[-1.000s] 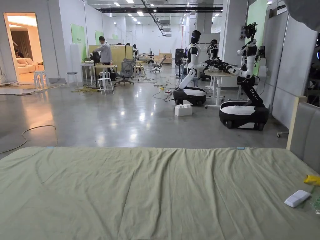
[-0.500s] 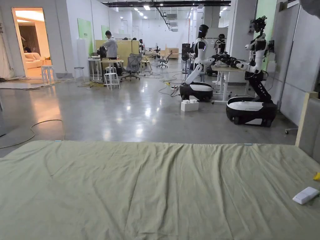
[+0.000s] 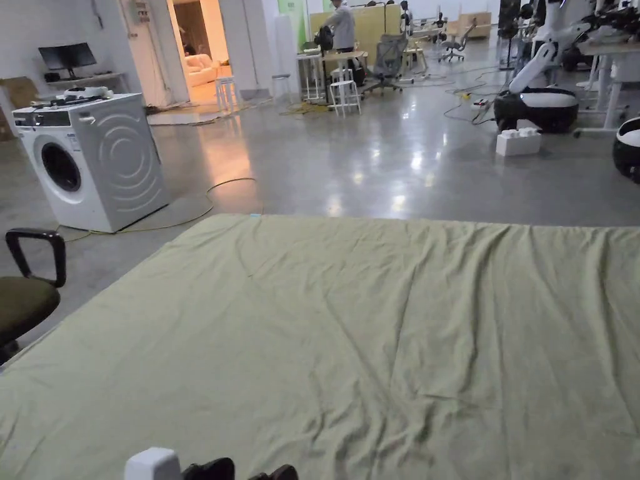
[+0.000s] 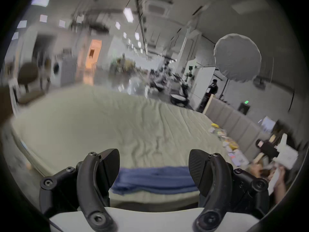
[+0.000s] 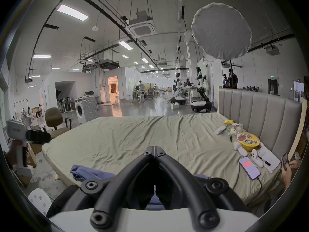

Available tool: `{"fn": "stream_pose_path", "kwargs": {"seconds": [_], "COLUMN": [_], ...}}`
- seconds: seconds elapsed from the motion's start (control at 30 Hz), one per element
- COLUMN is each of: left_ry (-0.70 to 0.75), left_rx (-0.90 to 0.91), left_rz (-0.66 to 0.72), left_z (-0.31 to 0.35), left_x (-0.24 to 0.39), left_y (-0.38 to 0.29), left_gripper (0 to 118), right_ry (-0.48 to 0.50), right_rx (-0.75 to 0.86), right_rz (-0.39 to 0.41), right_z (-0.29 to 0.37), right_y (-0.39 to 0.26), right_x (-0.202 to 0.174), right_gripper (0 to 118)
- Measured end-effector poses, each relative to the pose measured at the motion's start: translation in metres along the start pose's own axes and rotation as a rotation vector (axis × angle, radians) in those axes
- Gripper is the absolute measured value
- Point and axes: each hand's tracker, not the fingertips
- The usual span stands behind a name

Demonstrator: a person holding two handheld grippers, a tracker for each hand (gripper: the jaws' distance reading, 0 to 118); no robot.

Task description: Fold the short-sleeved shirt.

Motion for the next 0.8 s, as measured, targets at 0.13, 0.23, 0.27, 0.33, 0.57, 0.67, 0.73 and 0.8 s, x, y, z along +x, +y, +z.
{"fn": "stream_pose_path", "kwargs": {"seconds": [0.13, 0.23, 0.27, 0.33, 0.57, 0.67, 0.73, 0.8], "left_ry": [0.112, 0.097, 0.08, 0.071, 0.013, 0.026, 0.015, 0.032], "left_rx": [-0.017, -0.082, -0.115, -0.165, -0.176, -0.205, -0.218, -0.185], "left_rz": [0.164, 0.307, 0.373, 0.52, 0.726, 0.864, 0.779, 0.683], "left_z": [-0.054, -0.09, -0.1, -0.118, -0.145, -0.151, -0.149, -0.141], "left_x": [-0.064, -0.101, -0.111, -0.133, -0.145, -0.153, -0.148, -0.14], "left_y": [-0.027, -0.044, -0.048, -0.062, -0.09, -0.095, -0.086, -0.079], "left_gripper": [85, 85, 85, 85, 35, 16, 13, 13], "right_ry": [-0.012, -0.021, -0.023, -0.033, -0.037, -0.042, -0.054, -0.051], "right_rx": [-0.053, -0.084, -0.094, -0.112, -0.155, -0.16, -0.16, -0.167], "right_rz": [0.038, 0.036, 0.035, 0.037, -0.013, 0.009, 0.04, 0.038], "right_z": [0.0, 0.0, 0.0, -0.001, -0.006, -0.006, -0.004, -0.003], "right_y": [-0.008, -0.012, -0.013, -0.016, -0.024, -0.024, -0.029, -0.03], "right_x": [-0.002, -0.001, 0.001, 0.002, 0.008, 0.006, 0.007, 0.011], "right_gripper": [0, 0, 0, 0, 0, 0, 0, 0]}}
